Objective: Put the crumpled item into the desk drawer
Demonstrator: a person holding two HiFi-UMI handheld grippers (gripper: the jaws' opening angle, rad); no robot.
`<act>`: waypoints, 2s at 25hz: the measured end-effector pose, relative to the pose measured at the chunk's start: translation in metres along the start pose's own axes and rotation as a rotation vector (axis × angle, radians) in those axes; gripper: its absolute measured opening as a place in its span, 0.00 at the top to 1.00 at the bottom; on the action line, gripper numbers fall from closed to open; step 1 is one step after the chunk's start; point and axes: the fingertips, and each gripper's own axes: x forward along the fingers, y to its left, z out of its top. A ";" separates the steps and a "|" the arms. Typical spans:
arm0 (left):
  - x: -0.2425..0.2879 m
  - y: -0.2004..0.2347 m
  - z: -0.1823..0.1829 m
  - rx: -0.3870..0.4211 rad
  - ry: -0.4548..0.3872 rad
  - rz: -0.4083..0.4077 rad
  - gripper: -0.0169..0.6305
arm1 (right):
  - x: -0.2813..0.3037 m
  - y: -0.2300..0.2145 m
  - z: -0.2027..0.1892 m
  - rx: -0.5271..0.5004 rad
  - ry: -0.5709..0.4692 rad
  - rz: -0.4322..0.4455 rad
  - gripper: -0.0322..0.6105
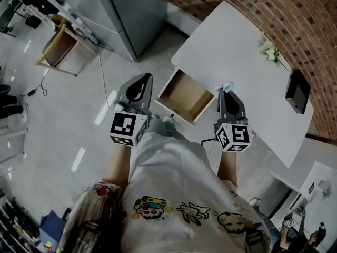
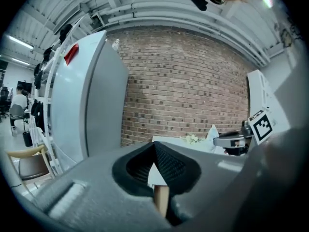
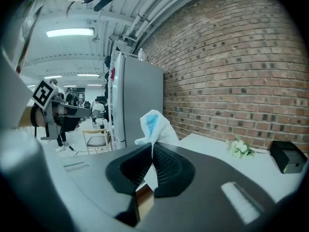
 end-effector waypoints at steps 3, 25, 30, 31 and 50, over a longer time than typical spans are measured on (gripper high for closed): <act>0.020 -0.005 0.007 0.020 0.011 -0.077 0.97 | -0.006 -0.010 0.002 0.014 0.005 -0.062 0.93; 0.085 -0.039 -0.037 0.065 0.154 -0.360 0.98 | -0.015 -0.019 -0.045 0.097 0.105 -0.218 0.93; 0.085 -0.043 -0.064 0.061 0.196 -0.374 0.98 | -0.004 -0.012 -0.068 0.113 0.145 -0.195 0.93; 0.085 -0.043 -0.070 0.057 0.202 -0.374 0.97 | 0.000 -0.011 -0.074 0.113 0.153 -0.190 0.93; 0.116 -0.023 -0.213 0.014 0.344 -0.338 0.97 | 0.083 0.020 -0.240 0.170 0.376 -0.060 0.93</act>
